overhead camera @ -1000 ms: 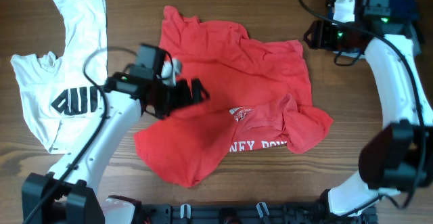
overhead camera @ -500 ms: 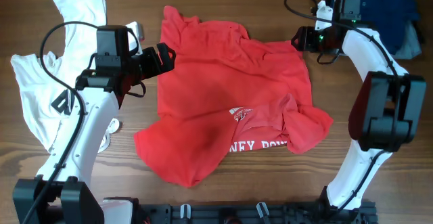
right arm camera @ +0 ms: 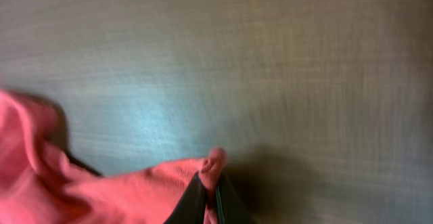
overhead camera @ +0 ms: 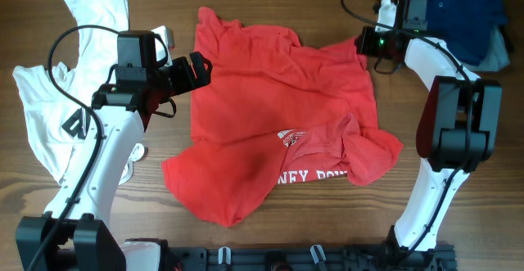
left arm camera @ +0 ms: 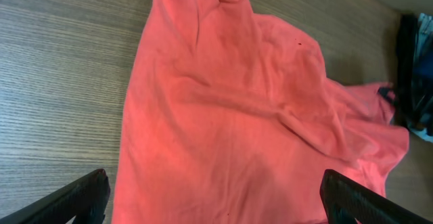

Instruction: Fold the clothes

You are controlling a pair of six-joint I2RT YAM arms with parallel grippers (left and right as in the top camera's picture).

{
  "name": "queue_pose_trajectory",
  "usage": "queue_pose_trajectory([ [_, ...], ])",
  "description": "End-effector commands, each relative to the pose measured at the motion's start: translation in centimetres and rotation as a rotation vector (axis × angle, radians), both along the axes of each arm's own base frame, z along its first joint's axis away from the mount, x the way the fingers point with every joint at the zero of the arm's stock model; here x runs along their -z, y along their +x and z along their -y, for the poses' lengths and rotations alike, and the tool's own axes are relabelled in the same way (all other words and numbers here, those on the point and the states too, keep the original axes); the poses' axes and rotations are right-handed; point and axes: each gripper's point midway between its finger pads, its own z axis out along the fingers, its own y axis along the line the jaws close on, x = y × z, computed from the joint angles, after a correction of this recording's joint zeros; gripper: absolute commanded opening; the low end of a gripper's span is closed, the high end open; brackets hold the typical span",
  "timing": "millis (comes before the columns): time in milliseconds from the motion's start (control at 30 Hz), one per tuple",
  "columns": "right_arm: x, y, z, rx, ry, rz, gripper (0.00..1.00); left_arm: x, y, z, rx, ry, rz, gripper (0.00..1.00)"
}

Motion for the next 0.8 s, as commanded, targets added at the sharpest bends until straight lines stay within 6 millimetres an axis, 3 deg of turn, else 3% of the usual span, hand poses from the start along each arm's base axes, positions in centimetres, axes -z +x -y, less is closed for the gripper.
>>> queue_pose_trajectory([
  [0, -3.2, 4.5, -1.5, 0.024, 0.058, 0.219, 0.04, -0.5, 0.6, -0.4, 0.002, 0.027, 0.03, 1.0],
  [67, -5.7, 6.5, -1.6, 0.047, 0.086, 0.337, 0.04, -0.6, 0.7, -0.4, 0.003, 0.027, 0.035, 1.0],
  [100, -8.5, 8.2, -1.7, 0.069, 0.117, 0.449, 0.04, -0.7, 0.8, -0.4, 0.002, 0.027, 0.04, 1.0],
  [167, -11.5, 9.5, -1.6, 0.082, 0.143, 0.561, 0.04, -0.8, 0.9, -0.4, 0.002, 0.026, 0.047, 1.0],
  [333, -15.9, 11.6, -0.5, 0.126, 0.107, 0.707, 0.06, -1.3, 1.4, -0.4, 0.002, 0.029, 0.077, 1.0],
  [500, -16.5, 13.1, 1.1, 0.173, 0.069, 0.744, 0.07, -1.8, 2.2, -1.0, -0.015, 0.065, 0.12, 1.0],
  [700, -14.1, 14.9, 2.1, 0.178, 0.073, 0.717, 0.08, -2.7, 4.6, -2.1, -0.045, 0.135, 0.226, 1.0],
  [733, -13.8, 14.8, 2.0, 0.172, 0.076, 0.707, 0.12, -2.7, 5.1, -2.1, -0.044, 0.136, 0.242, 1.0],
  [767, -13.4, 14.7, 1.9, 0.168, 0.078, 0.69, 0.28, -2.6, 5.6, -2.1, -0.045, 0.135, 0.256, 1.0],
])
